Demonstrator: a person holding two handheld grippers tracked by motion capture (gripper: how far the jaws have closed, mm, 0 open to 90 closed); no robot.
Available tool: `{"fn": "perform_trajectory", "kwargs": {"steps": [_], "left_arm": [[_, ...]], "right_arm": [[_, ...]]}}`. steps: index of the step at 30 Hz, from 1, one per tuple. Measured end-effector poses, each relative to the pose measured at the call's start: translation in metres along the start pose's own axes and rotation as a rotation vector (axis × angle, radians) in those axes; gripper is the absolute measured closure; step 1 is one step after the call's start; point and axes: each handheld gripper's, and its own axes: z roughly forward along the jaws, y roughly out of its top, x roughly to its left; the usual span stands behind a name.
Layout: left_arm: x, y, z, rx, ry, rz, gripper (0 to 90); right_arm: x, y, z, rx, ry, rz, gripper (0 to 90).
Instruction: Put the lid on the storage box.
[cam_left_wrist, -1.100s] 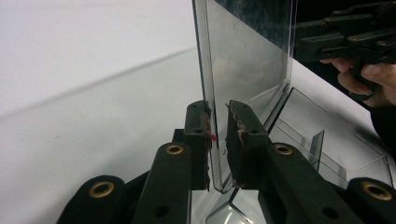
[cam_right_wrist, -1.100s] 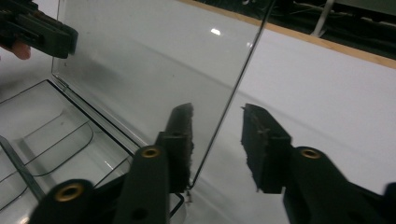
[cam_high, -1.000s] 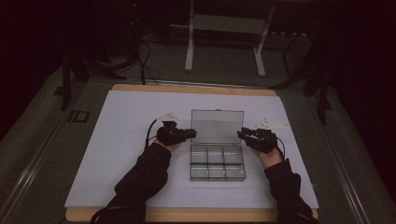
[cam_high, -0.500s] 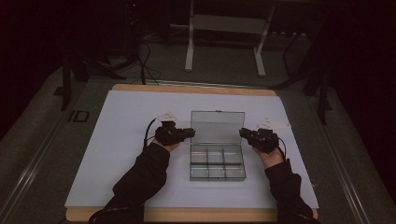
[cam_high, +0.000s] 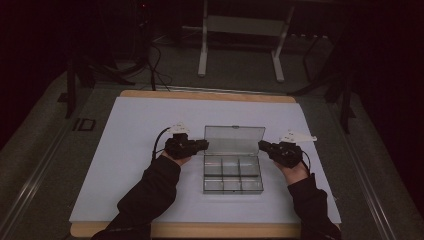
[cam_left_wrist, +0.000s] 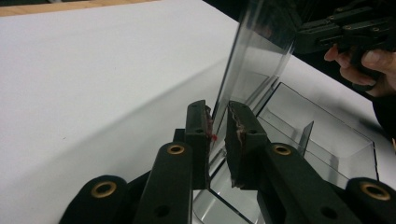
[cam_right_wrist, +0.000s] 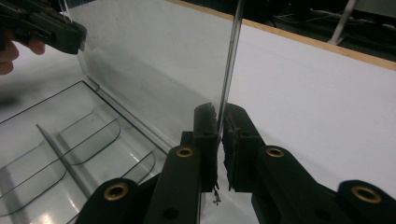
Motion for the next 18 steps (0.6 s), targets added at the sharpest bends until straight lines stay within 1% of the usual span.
{"fn": "perform_trajectory", "kwargs": {"steps": [4, 5, 9, 11, 15, 18], "left_arm": [[-0.004, -0.001, -0.004, 0.003, 0.016, 0.017, 80.2], [-0.005, -0.002, -0.005, -0.002, 0.020, 0.016, 80.3], [-0.007, -0.005, -0.009, 0.001, 0.017, 0.020, 81.0], [-0.010, -0.006, -0.009, 0.007, 0.022, 0.029, 81.1], [-0.012, -0.007, -0.011, 0.017, 0.018, 0.042, 81.4], [-0.014, -0.008, -0.013, 0.026, 0.013, 0.049, 81.5]], "right_arm": [[0.002, -0.001, -0.003, 0.000, 0.007, -0.017, 83.7], [0.002, -0.001, -0.004, 0.001, 0.008, -0.020, 83.6], [0.004, -0.003, -0.007, -0.002, 0.019, -0.035, 83.2], [0.004, -0.004, -0.008, -0.002, 0.023, -0.037, 83.2], [0.006, -0.006, -0.011, 0.000, 0.035, -0.051, 83.0], [0.006, -0.008, -0.013, -0.003, 0.048, -0.049, 83.0]]}}
